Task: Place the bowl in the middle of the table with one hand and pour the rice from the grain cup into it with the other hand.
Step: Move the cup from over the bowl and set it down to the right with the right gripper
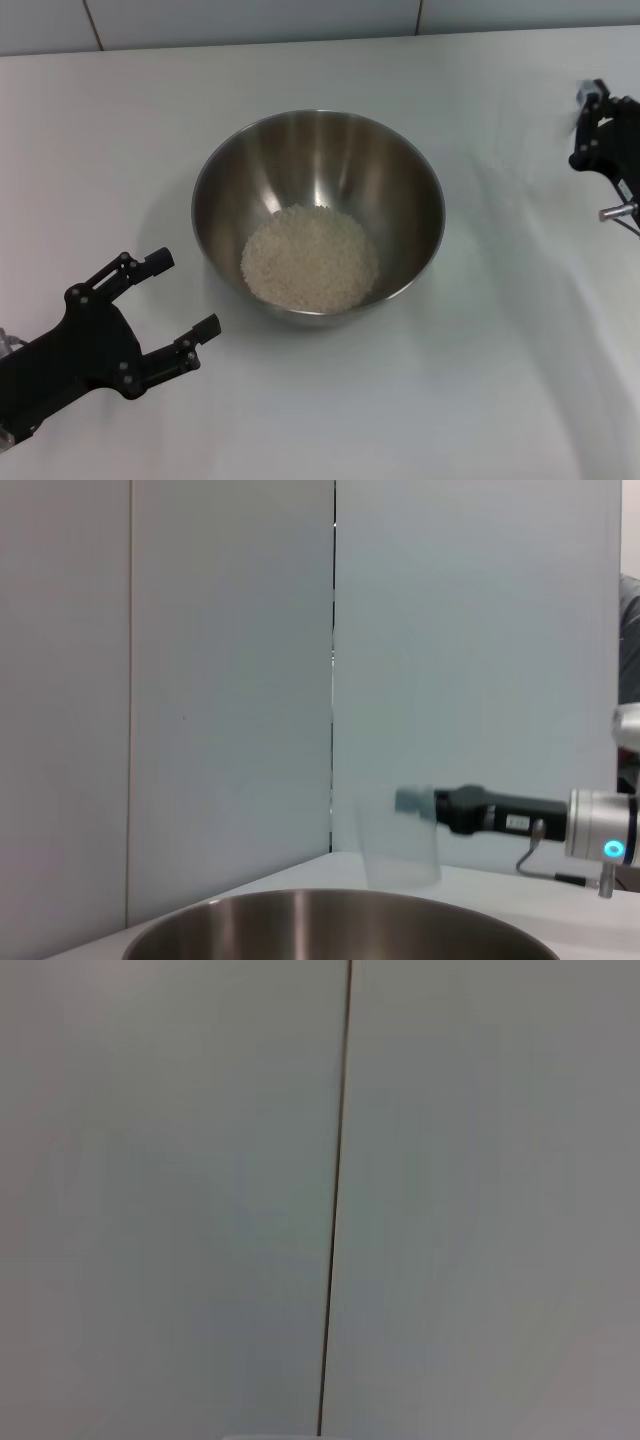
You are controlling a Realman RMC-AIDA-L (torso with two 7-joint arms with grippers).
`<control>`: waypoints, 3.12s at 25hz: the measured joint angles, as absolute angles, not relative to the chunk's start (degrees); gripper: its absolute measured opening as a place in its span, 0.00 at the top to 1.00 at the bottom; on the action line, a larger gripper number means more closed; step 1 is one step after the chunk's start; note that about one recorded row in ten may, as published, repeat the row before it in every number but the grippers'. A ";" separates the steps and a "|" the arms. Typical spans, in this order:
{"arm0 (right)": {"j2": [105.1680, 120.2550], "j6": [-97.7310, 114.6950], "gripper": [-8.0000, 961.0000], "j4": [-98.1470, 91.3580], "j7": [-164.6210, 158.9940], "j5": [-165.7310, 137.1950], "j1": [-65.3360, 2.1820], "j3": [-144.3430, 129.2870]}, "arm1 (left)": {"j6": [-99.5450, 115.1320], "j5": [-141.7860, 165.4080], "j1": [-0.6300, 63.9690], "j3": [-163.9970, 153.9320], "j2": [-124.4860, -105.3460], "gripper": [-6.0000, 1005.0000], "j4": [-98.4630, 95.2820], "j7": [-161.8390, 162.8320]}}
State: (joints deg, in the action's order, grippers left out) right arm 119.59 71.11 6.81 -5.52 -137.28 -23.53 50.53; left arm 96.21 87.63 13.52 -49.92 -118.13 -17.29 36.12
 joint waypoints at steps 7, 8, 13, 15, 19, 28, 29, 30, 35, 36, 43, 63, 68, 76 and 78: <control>119.62 65.07 0.95 6.35 -4.98 -137.71 -24.66 47.21 | 96.67 87.63 13.54 -49.92 -118.12 0.13 -17.40 36.12; 119.63 64.36 0.95 6.33 -4.97 -137.71 -24.75 46.83 | 96.68 87.63 13.54 -49.92 -118.12 0.13 -17.41 36.12; 119.74 62.61 0.94 7.01 -4.94 -137.74 -24.59 46.75 | 96.99 87.63 13.38 -49.92 -118.10 0.13 -17.51 36.12; 119.75 62.61 0.94 7.26 -4.93 -137.75 -24.40 46.75 | 97.07 87.63 13.30 -49.92 -118.06 0.13 -17.59 36.12; 119.77 62.24 0.94 7.48 -5.07 -137.72 -24.49 46.75 | 97.20 87.63 13.19 -49.92 -118.04 0.13 -17.65 36.12; 119.67 60.78 0.94 7.58 -6.91 -137.80 -24.64 45.19 | 97.64 87.70 13.02 -49.92 -117.99 0.13 -17.76 36.12; 119.65 60.23 0.94 7.58 -7.13 -137.80 -24.63 45.18 | 97.67 87.71 13.02 -49.92 -117.97 0.13 -17.76 36.12; 119.63 59.64 0.90 7.58 -7.31 -137.80 -24.55 45.18 | 97.74 87.71 13.01 -49.92 -117.95 0.13 -17.76 36.12; 119.41 59.32 0.72 7.52 -8.04 -137.80 -23.74 45.14 | 97.89 87.72 12.94 -49.92 -117.95 0.13 -17.70 36.12; 119.36 60.12 0.68 7.49 -8.09 -137.80 -23.24 45.12 | 97.91 87.72 12.93 -49.92 -117.95 0.13 -17.69 36.12; 119.30 62.71 0.44 7.44 -8.12 -137.82 -22.23 44.63 | 97.95 87.72 12.91 -49.92 -117.94 0.13 -17.57 36.12; 119.27 63.37 0.16 7.12 -8.69 -137.81 -21.35 44.56 | 98.06 87.72 12.57 -49.65 -117.95 0.13 -17.67 36.12; 119.27 67.36 0.15 7.32 -8.70 -137.81 -19.29 44.56 | 98.18 87.71 12.56 -49.75 -117.95 0.13 -17.76 36.12; 119.35 83.12 0.16 7.21 -11.04 -137.47 -14.10 44.47 | 98.13 87.71 12.56 -49.91 -117.95 0.13 -17.75 36.12; 119.35 83.34 0.16 7.15 -11.06 -137.44 -14.04 44.56 | 98.13 87.71 12.56 -49.91 -117.95 0.13 -17.75 36.12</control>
State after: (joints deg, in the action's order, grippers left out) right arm 119.35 83.34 7.15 -11.06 -137.44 -14.04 44.56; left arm 98.13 87.71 12.56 -49.91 -117.95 -17.75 36.12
